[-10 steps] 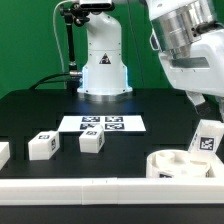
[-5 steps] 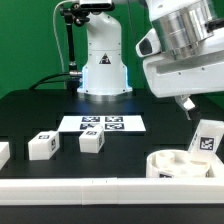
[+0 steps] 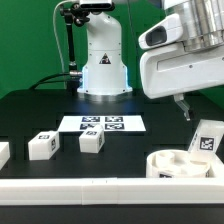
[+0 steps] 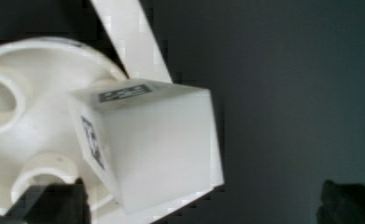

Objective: Assemble stool

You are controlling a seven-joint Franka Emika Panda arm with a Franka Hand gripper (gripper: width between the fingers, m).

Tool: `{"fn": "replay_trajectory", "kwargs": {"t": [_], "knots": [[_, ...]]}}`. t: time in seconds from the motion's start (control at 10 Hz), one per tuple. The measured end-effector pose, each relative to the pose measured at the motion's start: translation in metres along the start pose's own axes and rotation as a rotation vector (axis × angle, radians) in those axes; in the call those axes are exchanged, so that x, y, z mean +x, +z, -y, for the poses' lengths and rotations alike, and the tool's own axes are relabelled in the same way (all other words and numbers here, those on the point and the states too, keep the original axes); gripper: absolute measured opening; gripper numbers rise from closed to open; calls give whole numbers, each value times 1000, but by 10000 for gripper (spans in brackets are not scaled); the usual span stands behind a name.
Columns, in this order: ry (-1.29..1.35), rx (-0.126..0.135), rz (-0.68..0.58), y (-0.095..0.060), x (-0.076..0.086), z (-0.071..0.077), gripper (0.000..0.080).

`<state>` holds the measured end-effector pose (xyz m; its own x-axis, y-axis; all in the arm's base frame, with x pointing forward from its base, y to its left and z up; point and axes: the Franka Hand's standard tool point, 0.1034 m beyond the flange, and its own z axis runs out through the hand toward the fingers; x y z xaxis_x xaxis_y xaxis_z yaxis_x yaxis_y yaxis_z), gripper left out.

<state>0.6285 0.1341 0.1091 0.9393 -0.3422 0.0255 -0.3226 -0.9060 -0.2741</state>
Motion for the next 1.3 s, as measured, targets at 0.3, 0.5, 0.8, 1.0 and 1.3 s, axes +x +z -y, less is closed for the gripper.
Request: {"fn": "replay_trajectory", "kwargs": {"t": [0.3, 0.5, 0.8, 1.0, 1.3], "knots": [[-198, -1, 1, 1, 0, -1, 648], [-431, -13, -35, 3, 1, -2, 648], [-752, -47, -45, 5, 1, -3, 648], [-974, -86, -36, 6, -1, 0, 648], [-1178, -111, -23, 6, 0, -3, 648]]}}
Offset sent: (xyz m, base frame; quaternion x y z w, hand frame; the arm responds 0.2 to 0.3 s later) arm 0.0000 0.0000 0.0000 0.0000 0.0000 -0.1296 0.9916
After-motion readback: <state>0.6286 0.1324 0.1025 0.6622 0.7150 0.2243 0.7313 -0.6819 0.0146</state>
